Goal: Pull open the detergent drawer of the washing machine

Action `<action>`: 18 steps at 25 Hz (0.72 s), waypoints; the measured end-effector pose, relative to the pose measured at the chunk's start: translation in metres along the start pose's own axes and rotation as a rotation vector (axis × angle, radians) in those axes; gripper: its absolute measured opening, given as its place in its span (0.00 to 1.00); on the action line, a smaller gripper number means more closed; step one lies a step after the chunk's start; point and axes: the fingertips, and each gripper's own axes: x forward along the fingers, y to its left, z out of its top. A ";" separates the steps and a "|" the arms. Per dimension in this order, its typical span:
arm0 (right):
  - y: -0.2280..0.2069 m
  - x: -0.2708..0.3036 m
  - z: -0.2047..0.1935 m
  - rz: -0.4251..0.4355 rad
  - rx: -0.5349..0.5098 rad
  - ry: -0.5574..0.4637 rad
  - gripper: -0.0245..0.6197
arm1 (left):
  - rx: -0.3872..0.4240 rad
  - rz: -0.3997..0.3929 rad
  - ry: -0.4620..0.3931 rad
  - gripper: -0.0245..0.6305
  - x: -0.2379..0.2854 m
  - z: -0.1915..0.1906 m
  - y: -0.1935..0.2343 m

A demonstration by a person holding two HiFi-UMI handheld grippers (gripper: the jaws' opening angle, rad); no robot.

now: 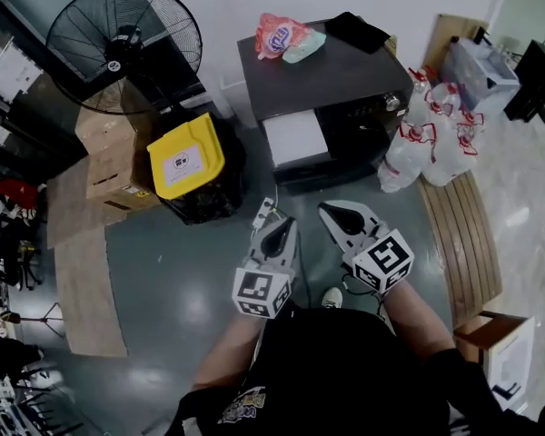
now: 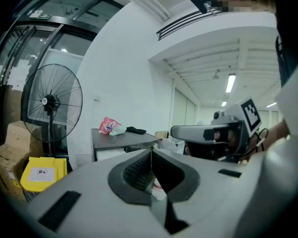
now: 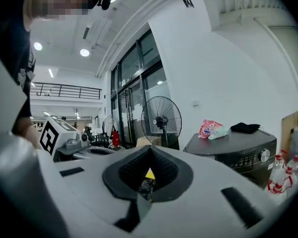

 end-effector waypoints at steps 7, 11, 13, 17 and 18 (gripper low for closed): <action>-0.003 -0.010 -0.003 0.006 0.014 -0.007 0.05 | 0.008 0.011 0.001 0.05 0.001 -0.001 -0.010; -0.003 -0.011 -0.002 0.011 0.014 -0.009 0.04 | 0.011 0.011 -0.004 0.05 0.002 0.001 -0.012; -0.003 -0.012 0.000 0.014 0.012 -0.009 0.04 | 0.012 0.010 -0.008 0.05 0.003 0.002 -0.013; -0.003 -0.012 -0.001 0.012 0.012 -0.011 0.04 | 0.012 0.009 -0.011 0.05 0.003 0.003 -0.012; -0.002 -0.011 -0.002 0.012 0.011 -0.010 0.04 | 0.012 0.009 -0.012 0.05 0.002 0.003 -0.012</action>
